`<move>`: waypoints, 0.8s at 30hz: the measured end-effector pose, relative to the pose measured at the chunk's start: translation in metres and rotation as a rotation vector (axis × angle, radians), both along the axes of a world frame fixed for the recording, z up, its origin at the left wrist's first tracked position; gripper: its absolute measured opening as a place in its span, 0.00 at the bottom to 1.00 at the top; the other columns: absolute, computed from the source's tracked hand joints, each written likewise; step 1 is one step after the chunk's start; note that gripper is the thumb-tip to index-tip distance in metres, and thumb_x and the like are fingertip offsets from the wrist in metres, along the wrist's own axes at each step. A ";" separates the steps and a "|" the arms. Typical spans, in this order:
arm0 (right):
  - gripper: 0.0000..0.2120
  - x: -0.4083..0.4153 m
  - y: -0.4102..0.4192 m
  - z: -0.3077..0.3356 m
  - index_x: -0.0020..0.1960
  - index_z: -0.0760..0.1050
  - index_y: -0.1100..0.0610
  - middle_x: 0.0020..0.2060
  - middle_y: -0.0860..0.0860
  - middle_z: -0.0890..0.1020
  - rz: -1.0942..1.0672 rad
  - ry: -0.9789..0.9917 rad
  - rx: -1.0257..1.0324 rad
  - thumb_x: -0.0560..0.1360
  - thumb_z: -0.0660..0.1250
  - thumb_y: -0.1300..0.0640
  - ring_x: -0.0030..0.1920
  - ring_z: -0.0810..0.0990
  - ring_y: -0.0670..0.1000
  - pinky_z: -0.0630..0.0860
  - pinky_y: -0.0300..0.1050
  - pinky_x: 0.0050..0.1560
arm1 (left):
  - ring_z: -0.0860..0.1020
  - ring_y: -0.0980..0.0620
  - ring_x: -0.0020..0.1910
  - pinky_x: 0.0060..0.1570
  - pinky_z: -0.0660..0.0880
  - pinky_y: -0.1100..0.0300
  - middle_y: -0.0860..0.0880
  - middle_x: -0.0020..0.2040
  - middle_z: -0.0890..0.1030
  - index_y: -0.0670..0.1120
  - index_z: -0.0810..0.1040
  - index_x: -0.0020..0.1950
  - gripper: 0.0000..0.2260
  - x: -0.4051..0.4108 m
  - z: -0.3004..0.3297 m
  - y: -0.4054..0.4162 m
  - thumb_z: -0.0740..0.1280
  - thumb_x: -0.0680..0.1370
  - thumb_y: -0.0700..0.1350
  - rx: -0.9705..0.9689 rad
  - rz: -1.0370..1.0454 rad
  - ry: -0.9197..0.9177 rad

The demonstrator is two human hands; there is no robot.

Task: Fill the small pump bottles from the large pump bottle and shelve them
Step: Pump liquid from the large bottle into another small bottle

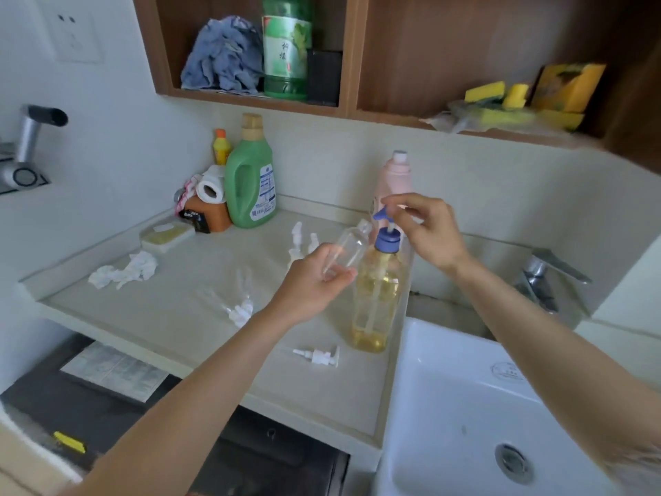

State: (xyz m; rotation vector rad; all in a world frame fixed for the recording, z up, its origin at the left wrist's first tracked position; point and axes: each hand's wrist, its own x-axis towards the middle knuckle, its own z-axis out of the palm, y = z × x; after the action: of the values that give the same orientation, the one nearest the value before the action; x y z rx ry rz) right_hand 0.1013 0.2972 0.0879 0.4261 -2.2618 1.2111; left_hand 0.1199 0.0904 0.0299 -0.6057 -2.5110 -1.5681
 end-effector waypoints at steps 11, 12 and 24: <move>0.09 -0.015 0.003 -0.027 0.50 0.81 0.52 0.48 0.44 0.82 0.084 0.122 -0.153 0.76 0.65 0.62 0.53 0.79 0.37 0.71 0.32 0.59 | 0.76 0.62 0.34 0.38 0.71 0.63 0.58 0.41 0.80 0.51 0.76 0.57 0.10 0.003 0.002 0.021 0.69 0.76 0.47 0.090 0.016 -0.028; 0.08 -0.015 0.002 -0.028 0.50 0.81 0.52 0.48 0.43 0.82 0.091 0.136 -0.163 0.76 0.65 0.62 0.53 0.79 0.37 0.71 0.32 0.59 | 0.75 0.63 0.32 0.37 0.70 0.63 0.59 0.40 0.80 0.51 0.76 0.57 0.10 0.004 0.001 0.022 0.69 0.76 0.46 0.128 0.018 -0.046; 0.14 -0.023 -0.005 -0.046 0.51 0.81 0.65 0.51 0.51 0.81 0.061 0.421 -0.172 0.76 0.57 0.63 0.57 0.80 0.51 0.73 0.41 0.62 | 0.75 0.66 0.32 0.34 0.68 0.67 0.64 0.37 0.80 0.59 0.76 0.55 0.13 -0.001 0.011 0.027 0.70 0.75 0.43 0.219 0.090 -0.095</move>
State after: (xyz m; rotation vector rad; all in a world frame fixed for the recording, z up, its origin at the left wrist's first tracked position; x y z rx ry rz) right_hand 0.0785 0.2920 0.0416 0.6221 -1.7858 1.2040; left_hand 0.1190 0.1171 0.0411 -0.3922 -2.3471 -1.8442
